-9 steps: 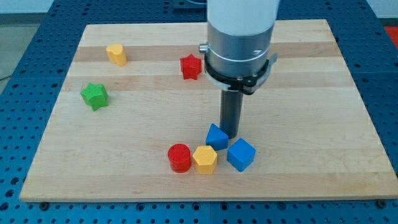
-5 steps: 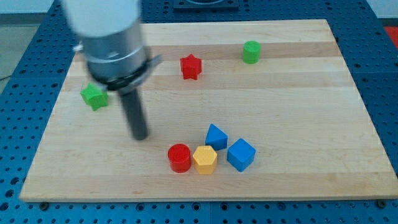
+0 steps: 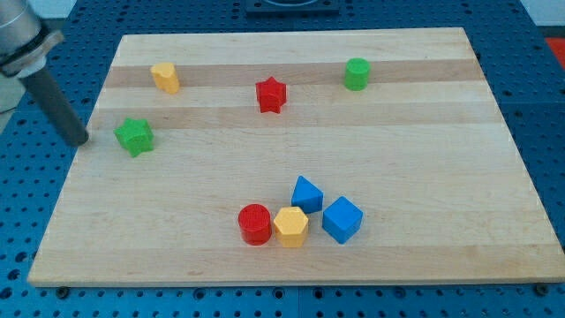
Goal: Slide the green star closer red circle
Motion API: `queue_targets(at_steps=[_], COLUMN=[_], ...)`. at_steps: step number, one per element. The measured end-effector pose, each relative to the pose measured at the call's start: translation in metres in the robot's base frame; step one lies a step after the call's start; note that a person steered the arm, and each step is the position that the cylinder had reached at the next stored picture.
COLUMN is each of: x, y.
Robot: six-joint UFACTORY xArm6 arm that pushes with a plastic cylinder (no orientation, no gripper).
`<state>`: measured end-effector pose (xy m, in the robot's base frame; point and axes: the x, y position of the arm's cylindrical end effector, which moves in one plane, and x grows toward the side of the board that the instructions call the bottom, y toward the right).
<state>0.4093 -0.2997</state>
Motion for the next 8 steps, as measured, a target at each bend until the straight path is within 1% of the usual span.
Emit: queue_targets(at_steps=[1,2,3,4,5,6,7,8], x=[-0.015,0.021,0.03,-0.002,-0.01,0.009,0.039,0.051], y=[0.062,0.154,0.179,0.12,0.043,0.046,0.136,0.205])
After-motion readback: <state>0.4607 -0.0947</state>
